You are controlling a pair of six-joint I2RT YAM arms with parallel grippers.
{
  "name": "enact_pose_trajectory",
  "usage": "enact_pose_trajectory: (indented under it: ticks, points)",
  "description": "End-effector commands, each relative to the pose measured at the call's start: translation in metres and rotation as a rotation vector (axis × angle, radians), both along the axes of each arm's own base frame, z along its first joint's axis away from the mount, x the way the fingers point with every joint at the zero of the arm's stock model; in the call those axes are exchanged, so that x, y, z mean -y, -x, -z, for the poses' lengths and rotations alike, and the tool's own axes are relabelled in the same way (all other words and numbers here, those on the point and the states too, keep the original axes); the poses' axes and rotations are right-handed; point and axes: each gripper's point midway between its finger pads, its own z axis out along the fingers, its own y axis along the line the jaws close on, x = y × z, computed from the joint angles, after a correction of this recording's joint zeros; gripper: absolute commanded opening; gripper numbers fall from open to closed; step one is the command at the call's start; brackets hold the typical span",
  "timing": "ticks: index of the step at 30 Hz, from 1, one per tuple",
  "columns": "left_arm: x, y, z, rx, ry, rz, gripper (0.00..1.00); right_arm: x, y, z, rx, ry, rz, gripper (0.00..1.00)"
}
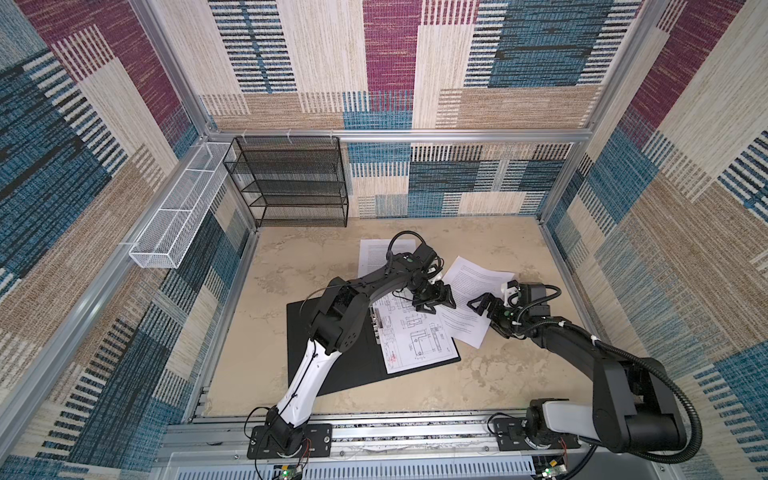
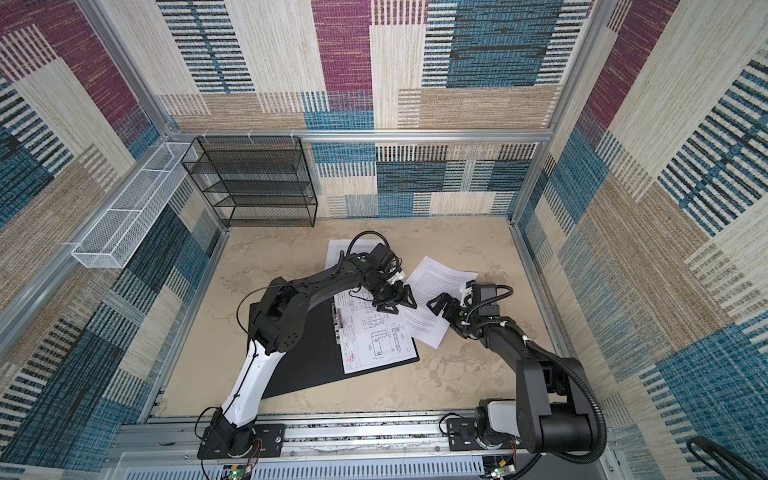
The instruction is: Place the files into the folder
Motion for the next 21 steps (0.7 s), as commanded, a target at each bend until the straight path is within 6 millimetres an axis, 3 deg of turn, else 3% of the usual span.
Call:
enact_pose_trajectory:
  ticks: [1,6,10,17,21]
  points:
    - [-0.053,0.019,0.056,-0.062,-0.312,-0.035,0.77,0.009,-0.013,-0.012,0.050,0.012,0.055,1.00]
    - [-0.054,0.018,0.053,-0.059,-0.311,-0.038,0.76,0.001,-0.026,-0.033,0.127,-0.050,0.028,0.99]
    - [-0.054,0.018,0.053,-0.058,-0.309,-0.037,0.76,0.005,-0.028,-0.033,0.120,-0.035,0.046,0.95]
    - [-0.053,0.016,0.050,-0.064,-0.296,-0.041,0.76,0.016,-0.025,0.004,-0.029,0.009,0.118,0.70]
    - [-0.050,0.016,0.047,-0.066,-0.279,-0.038,0.76,0.021,-0.029,0.002,-0.021,0.030,0.138,0.56]
